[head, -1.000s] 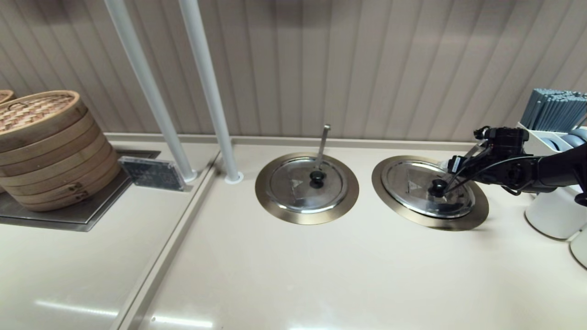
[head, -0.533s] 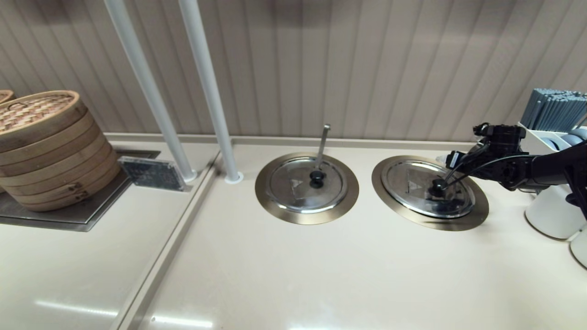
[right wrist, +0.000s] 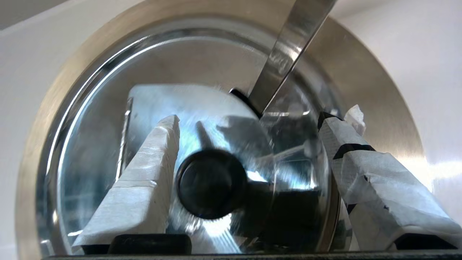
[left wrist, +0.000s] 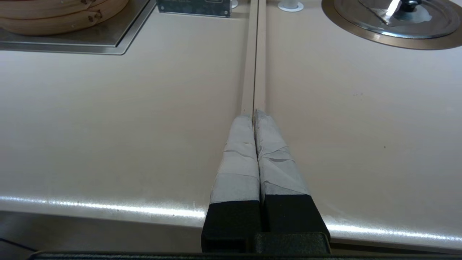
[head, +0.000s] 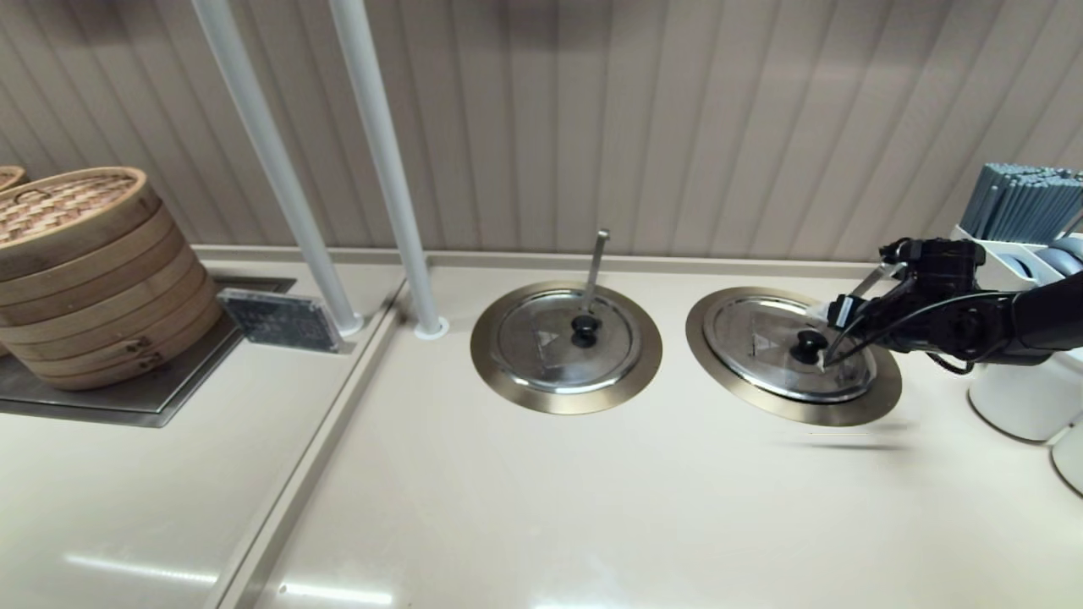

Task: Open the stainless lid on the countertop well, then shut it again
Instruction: Open the lid

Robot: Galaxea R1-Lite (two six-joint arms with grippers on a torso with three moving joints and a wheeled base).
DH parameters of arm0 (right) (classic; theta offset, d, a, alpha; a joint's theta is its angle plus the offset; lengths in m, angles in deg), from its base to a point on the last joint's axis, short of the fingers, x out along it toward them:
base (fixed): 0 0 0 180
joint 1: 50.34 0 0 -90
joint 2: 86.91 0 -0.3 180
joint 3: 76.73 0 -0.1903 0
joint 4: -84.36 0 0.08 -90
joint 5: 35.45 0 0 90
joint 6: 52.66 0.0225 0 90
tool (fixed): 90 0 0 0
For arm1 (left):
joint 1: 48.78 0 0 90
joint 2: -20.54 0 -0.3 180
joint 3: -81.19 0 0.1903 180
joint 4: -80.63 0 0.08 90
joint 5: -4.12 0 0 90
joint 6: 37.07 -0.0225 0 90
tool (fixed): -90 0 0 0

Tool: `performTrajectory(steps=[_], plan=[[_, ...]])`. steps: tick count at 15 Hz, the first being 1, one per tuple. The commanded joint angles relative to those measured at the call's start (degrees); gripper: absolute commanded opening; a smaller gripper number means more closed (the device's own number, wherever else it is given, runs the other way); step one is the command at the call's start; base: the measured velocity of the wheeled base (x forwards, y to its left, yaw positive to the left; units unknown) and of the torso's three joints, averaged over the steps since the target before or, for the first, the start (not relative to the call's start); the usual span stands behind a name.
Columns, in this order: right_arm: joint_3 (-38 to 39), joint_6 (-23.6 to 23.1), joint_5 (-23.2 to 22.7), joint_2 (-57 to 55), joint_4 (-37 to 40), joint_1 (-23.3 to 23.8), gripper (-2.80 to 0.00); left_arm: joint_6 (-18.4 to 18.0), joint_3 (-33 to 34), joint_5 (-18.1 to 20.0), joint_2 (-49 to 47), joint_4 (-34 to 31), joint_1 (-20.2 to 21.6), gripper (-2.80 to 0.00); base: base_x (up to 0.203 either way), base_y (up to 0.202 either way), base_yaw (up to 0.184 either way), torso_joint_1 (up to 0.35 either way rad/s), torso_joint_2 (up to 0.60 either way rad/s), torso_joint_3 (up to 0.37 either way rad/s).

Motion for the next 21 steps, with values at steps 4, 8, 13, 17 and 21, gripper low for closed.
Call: performTrajectory(steps=[4, 8, 13, 17, 21], plan=[[19.41, -7.36, 3.74, 6.46, -31.55, -4.20, 0.00, 0.02, 0.03, 0.00, 0.00, 0.00, 0.00, -2.80, 0.000, 0.000, 0.000, 0.000, 0.00, 0.000], [21.78, -13.80, 7.28, -0.42, -42.45, -5.45, 0.00, 0.02, -0.05, 0.00, 0.00, -0.02, 0.00, -2.80, 0.000, 0.000, 0.000, 0.000, 0.00, 0.000], [21.71, -13.52, 7.53, -3.51, -43.28, -5.22, 0.00, 0.02, 0.03, 0.00, 0.00, 0.00, 0.00, -2.80, 0.000, 0.000, 0.000, 0.000, 0.00, 0.000], [20.40, -12.27, 7.42, -4.42, -43.25, -5.03, 0.00, 0.02, 0.01, 0.00, 0.00, -0.03, 0.00, -2.80, 0.000, 0.000, 0.000, 0.000, 0.00, 0.000], [19.82, -11.12, 7.35, -5.93, -43.19, -5.11, 0.00, 0.02, 0.03, 0.00, 0.00, 0.03, 0.00, -2.80, 0.000, 0.000, 0.000, 0.000, 0.00, 0.000]])
